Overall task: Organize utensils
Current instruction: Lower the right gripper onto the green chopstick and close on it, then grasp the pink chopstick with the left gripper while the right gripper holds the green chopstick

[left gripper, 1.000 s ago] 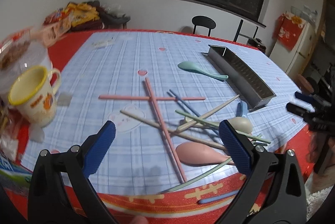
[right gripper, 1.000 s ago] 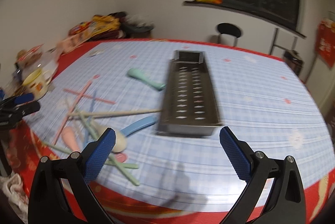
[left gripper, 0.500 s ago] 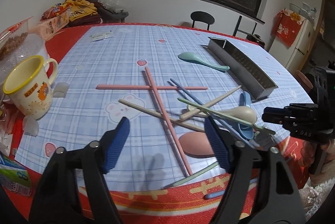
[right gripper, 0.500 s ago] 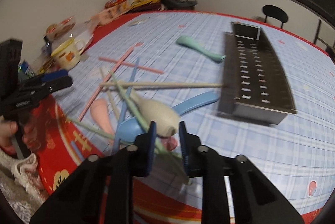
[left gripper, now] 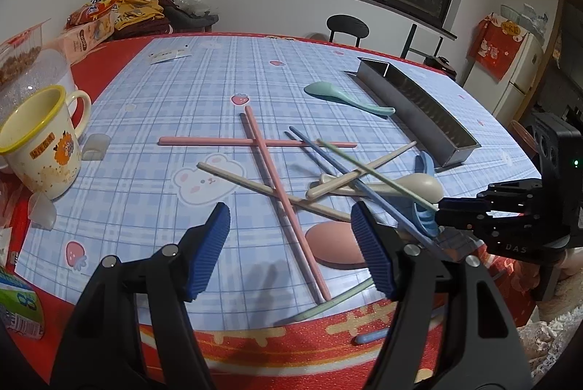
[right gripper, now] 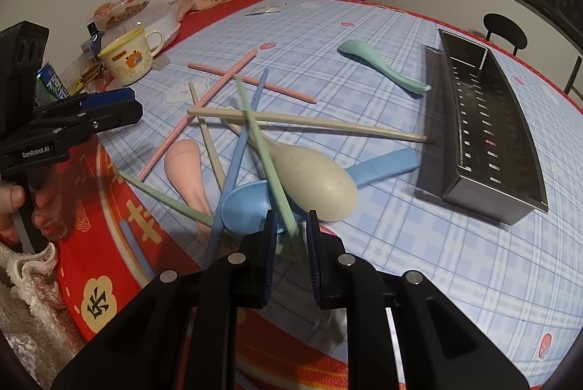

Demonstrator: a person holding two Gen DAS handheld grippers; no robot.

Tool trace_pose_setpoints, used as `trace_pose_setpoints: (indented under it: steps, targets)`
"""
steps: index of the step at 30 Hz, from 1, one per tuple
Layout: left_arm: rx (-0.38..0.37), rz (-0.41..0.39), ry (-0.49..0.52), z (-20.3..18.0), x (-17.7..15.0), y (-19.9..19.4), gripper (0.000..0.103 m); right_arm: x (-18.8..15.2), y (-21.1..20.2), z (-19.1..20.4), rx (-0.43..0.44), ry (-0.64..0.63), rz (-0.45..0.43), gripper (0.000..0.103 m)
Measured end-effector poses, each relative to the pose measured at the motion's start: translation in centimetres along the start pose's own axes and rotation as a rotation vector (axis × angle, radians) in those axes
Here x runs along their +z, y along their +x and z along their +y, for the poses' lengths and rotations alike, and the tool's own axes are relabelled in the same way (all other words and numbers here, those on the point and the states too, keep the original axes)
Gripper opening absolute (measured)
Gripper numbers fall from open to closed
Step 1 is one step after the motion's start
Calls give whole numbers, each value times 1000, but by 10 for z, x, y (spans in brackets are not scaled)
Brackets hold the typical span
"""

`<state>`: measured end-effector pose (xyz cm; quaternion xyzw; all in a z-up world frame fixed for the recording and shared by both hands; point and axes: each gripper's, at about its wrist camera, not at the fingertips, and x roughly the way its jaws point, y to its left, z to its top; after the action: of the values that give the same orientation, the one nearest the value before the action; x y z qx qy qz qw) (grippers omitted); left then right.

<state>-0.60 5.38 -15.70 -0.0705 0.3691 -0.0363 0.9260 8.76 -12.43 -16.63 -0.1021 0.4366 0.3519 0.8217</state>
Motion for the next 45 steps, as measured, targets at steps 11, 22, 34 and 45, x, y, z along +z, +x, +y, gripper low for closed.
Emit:
trace_pose_setpoints:
  steps: [11, 22, 34, 45]
  targets:
    - [-25, 8, -26, 5, -6, 5, 55, 8, 10, 6, 56, -4, -5, 7]
    - [-18, 38, -50, 7, -2, 15, 45, 24, -1, 1, 107, 14, -92, 7]
    - [17, 118, -68, 3, 8, 39, 25, 56, 0, -21, 106, 116, -257, 7]
    - [80, 183, -49, -2, 11, 64, 25, 42, -6, -45, 171, 244, -287, 7]
